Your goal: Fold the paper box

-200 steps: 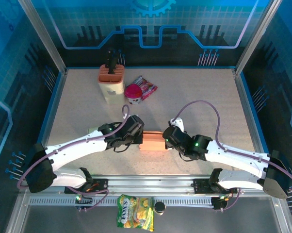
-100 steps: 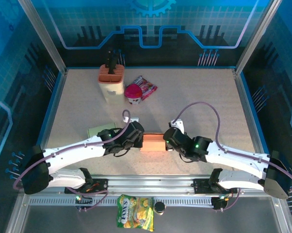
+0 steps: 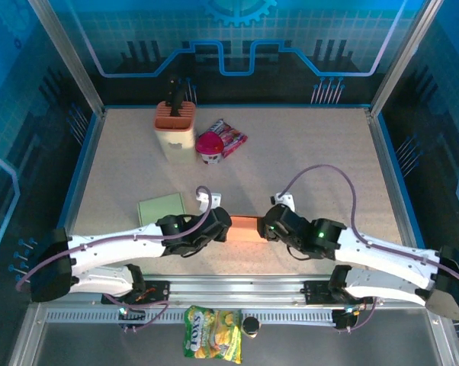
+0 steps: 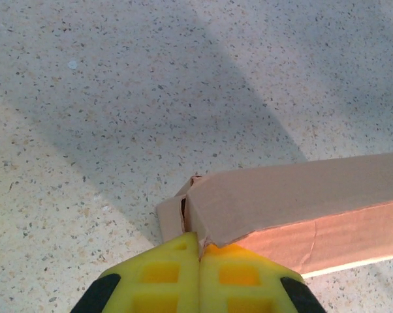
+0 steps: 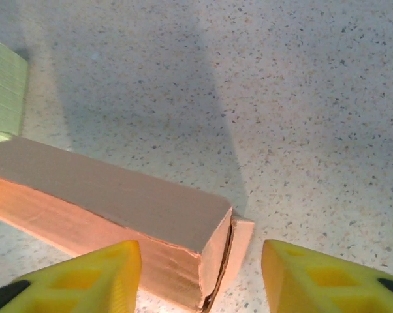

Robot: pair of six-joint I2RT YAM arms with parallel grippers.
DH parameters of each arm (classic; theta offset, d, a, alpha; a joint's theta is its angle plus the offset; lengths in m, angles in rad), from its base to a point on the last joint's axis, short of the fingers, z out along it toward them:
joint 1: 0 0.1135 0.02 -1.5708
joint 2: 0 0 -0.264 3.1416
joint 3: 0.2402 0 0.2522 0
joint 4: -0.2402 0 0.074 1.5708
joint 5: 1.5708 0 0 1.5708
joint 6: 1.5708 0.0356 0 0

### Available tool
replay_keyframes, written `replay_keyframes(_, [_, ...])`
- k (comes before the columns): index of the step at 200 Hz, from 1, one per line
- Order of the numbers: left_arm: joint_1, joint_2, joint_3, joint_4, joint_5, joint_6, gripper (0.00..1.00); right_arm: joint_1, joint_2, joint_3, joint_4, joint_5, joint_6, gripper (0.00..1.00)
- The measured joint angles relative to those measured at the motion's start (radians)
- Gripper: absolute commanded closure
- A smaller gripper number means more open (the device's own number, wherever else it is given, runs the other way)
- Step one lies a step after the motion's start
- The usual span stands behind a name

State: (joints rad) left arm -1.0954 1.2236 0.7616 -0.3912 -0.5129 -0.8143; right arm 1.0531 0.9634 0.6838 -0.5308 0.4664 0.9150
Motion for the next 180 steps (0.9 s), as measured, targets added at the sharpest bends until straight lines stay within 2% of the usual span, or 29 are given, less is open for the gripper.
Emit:
replay_keyframes(43, [-0.057, 0.004, -0.003, -0.004, -0.075, -0.038, 1.0, -0.046, -0.203, -0.032, -0.006, -0.12, 0.194, 0.21])
replay_keyframes(78, [-0.076, 0.004, -0.005, -0.008, -0.112, -0.068, 1.0, -0.126, -0.367, -0.135, 0.049, -0.227, 0.463, 0.16])
replay_keyframes(111, [-0.081, 0.008, -0.005, -0.007, -0.128, -0.078, 1.0, -0.148, -0.46, -0.235, 0.111, -0.293, 0.712, 0.13])
replay_keyframes(149, [-0.086, 0.023, -0.005, -0.006, -0.142, -0.079, 1.0, -0.173, -0.48, -0.305, 0.224, -0.354, 0.9, 0.13])
replay_keyframes(180, [-0.086, 0.025, -0.005, -0.006, -0.146, -0.079, 1.0, -0.211, -0.395, -0.396, 0.377, -0.425, 1.0, 0.14])
